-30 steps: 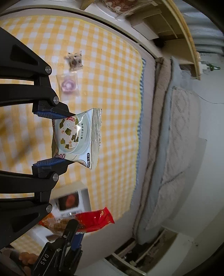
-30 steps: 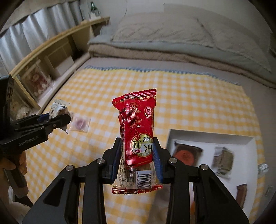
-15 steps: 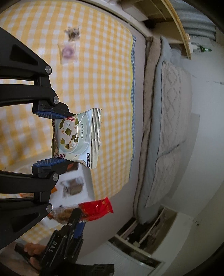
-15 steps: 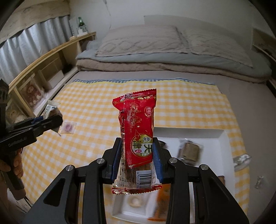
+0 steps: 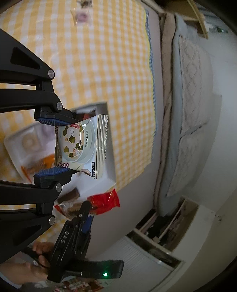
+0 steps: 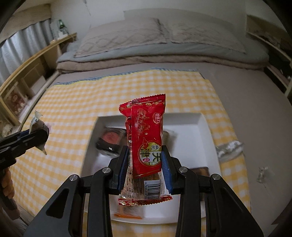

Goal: Organize snacks
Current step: 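Lift and carry the red snack and white packet over the white tray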

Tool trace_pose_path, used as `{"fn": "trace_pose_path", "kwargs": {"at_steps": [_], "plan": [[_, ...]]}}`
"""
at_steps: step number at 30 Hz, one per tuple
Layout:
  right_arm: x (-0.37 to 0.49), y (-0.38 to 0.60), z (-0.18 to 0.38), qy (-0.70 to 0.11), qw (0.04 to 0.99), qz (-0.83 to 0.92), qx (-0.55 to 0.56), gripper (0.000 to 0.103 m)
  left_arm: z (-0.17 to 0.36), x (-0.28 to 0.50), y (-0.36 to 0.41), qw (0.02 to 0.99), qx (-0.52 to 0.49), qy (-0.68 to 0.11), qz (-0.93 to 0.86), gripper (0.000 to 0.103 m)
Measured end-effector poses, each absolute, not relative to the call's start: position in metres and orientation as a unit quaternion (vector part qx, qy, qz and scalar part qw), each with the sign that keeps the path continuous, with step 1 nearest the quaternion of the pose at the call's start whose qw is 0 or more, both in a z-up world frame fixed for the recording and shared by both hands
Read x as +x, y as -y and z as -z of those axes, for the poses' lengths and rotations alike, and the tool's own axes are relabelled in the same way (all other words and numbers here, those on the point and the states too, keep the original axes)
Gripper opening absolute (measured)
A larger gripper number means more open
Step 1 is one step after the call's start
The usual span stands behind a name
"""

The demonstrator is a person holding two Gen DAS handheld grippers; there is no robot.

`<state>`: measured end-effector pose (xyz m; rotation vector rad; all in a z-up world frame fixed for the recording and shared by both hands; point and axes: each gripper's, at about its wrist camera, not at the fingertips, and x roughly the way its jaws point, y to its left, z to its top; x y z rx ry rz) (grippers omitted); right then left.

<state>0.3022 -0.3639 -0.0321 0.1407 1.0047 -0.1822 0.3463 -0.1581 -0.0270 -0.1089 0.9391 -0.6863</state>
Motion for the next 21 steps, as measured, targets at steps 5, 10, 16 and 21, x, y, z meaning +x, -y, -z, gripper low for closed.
{"fn": "trace_pose_path", "kwargs": {"at_steps": [5, 10, 16, 21], "plan": [[0.291, 0.395, 0.051, -0.502, 0.854, 0.107, 0.087, 0.035, 0.047, 0.355, 0.192, 0.810, -0.053, -0.469, 0.349, 0.037], [0.281, 0.420, 0.075, -0.528, 0.832, 0.119, 0.119, 0.035, 0.068, 0.368, 0.227, 0.787, -0.061, -0.487, 0.375, 0.037], [0.274, 0.438, 0.095, -0.547, 0.816, 0.120, 0.144, 0.035, 0.102, 0.382, 0.269, 0.754, -0.067, -0.507, 0.412, 0.037], [0.271, 0.448, 0.103, -0.555, 0.808, 0.116, 0.162, 0.035, 0.142, 0.399, 0.295, 0.721, -0.098, -0.545, 0.417, 0.037]]}}
